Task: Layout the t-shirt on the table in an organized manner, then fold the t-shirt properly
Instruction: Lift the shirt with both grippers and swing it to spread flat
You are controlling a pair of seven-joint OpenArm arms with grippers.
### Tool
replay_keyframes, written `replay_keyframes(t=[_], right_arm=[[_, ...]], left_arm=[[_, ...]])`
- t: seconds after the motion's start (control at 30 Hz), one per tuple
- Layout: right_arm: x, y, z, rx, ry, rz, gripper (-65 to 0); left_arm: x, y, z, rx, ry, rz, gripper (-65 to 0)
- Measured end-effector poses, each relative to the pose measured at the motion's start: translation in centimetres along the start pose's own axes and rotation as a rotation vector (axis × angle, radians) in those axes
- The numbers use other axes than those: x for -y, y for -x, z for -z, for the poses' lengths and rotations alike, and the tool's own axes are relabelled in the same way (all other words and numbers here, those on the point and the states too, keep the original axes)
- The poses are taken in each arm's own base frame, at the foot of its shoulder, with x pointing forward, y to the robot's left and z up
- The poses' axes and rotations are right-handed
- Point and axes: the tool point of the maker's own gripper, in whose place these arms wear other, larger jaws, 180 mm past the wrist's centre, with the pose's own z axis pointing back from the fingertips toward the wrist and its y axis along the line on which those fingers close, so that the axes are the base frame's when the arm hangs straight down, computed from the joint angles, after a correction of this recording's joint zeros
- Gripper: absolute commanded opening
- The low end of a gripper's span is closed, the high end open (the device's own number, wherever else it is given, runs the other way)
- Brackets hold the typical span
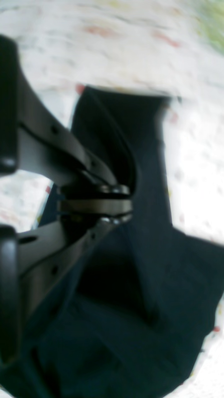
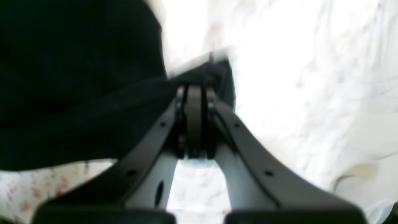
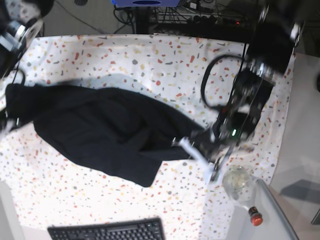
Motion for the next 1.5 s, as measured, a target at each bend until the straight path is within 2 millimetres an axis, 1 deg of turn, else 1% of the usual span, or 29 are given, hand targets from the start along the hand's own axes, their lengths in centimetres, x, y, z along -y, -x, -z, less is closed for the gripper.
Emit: replay_keyframes(t=[0.1, 0.17, 0.2, 0.23, 0.3, 0.33, 0.37, 0.4, 0.43, 0.47, 0.5, 0.53, 0.57, 0.6, 0.63, 0.67, 0.7, 0.77, 0.8, 0.9, 0.97, 1.0, 1.1, 1.13, 1.2, 1.27, 1.33, 1.43, 1.5], right_arm=[[0.9, -8.0, -1.1, 0.148, -0.023, -0.056, -65.0], [2.1, -12.1, -2.8, 0.200, 0.010, -0.103, -65.0], [2.7, -14.0, -4.1, 0.226, 0.034, -0.116, -65.0], [3.2, -16.2, -5.8, 0.278, 0.050, -0.131, -65.0], [5.0, -19.4, -9.6, 0.357, 0.113, -0.143, -65.0], [6.3, -20.5, -12.0, 0.389, 0.168, -0.147, -65.0], [7.6, -21.4, -14.7, 0.425, 0.231, -0.156, -65.0], [8.6, -22.0, -17.4, 0.461, 0.294, -0.168, -65.0], [9.3, -22.1, -19.8, 0.487, 0.359, -0.179, -65.0], [9.7, -22.2, -22.2, 0.519, 0.421, -0.190, -65.0], [9.8, -21.7, -24.3, 0.539, 0.491, -0.211, -65.0], [9.6, -20.9, -25.8, 0.561, 0.542, -0.227, -65.0], [9.2, -19.7, -26.8, 0.576, 0.575, -0.236, -65.0], [8.6, -18.3, -26.7, 0.571, 0.589, -0.234, -65.0], [7.9, -16.6, -25.9, 0.547, 0.597, -0.240, -65.0], [7.2, -14.3, -24.0, 0.489, 0.587, -0.243, -65.0], [6.8, -12.4, -22.6, 0.449, 0.577, -0.231, -65.0], [5.4, -8.0, -19.1, 0.364, 0.513, -0.210, -65.0], [4.7, -6.2, -17.7, 0.343, 0.477, -0.188, -65.0], [2.9, -0.6, -13.2, 0.243, 0.382, -0.118, -65.0], [0.3, 3.8, -9.3, 0.182, 0.269, -0.083, -65.0], [-0.8, 5.4, -7.5, 0.164, 0.218, -0.062, -65.0], [-3.9, 9.9, -2.8, 0.097, 0.071, 0.002, -65.0], [-4.5, 11.3, -1.7, 0.066, 0.041, 0.024, -65.0], [-5.3, 13.5, 0.0, 0.023, -0.008, 0.067, -65.0], [-5.5, 15.4, 0.8, -0.032, -0.023, 0.089, -65.0], [-6.0, 16.2, 0.8, -0.041, -0.037, 0.092, -65.0], [-5.4, 17.2, -0.6, -0.050, 0.002, 0.059, -65.0], [-5.1, 17.4, -1.9, -0.032, 0.028, 0.030, -65.0]], left_arm=[[1.6, -5.7, 2.4, 0.023, -0.018, 0.079, -65.0], [3.2, -9.9, 3.1, 0.052, -0.016, 0.102, -65.0], [4.1, -12.6, 3.1, 0.084, -0.004, 0.097, -65.0], [5.2, -15.9, 2.5, 0.152, 0.007, 0.088, -65.0], [7.2, -22.7, 0.1, 0.337, 0.061, 0.064, -65.0], [7.6, -25.8, -1.6, 0.424, 0.083, 0.040, -65.0], [7.5, -28.2, -3.3, 0.496, 0.092, 0.004, -65.0], [7.0, -30.0, -5.0, 0.558, 0.101, -0.030, -65.0], [6.4, -31.0, -6.5, 0.606, 0.109, -0.060, -65.0], [5.9, -31.3, -7.7, 0.643, 0.112, -0.078, -65.0], [5.2, -31.0, -8.8, 0.678, 0.113, -0.103, -65.0], [4.9, -30.1, -9.5, 0.698, 0.122, -0.122, -65.0], [5.0, -29.0, -9.8, 0.707, 0.127, -0.119, -65.0], [5.0, -27.4, -9.8, 0.703, 0.127, -0.120, -65.0], [5.0, -25.3, -9.4, 0.676, 0.132, -0.118, -65.0], [5.3, -22.6, -8.5, 0.617, 0.145, -0.111, -65.0], [5.4, -20.6, -8.2, 0.588, 0.154, -0.115, -65.0], [5.3, -16.1, -7.7, 0.531, 0.155, -0.129, -65.0], [5.0, -14.0, -7.9, 0.512, 0.152, -0.129, -65.0], [2.6, -7.0, -7.2, 0.391, 0.094, -0.128, -65.0], [0.9, -0.9, -6.2, 0.266, 0.028, -0.149, -65.0], [0.7, 1.8, -5.7, 0.202, 0.019, -0.149, -65.0], [0.1, 8.7, -4.4, 0.059, -0.043, -0.118, -65.0], [-0.5, 11.0, -4.2, 0.010, -0.078, -0.095, -65.0], [-1.7, 14.5, -4.2, -0.063, -0.141, -0.026, -65.0], [-2.7, 16.6, -4.4, -0.108, -0.184, 0.021, -65.0], [-3.2, 17.4, -5.0, -0.120, -0.210, 0.030, -65.0], [-2.8, 17.5, -5.7, -0.108, -0.195, 0.034, -65.0], [-3.4, 17.9, -6.4, -0.106, -0.204, 0.026, -65.0]])
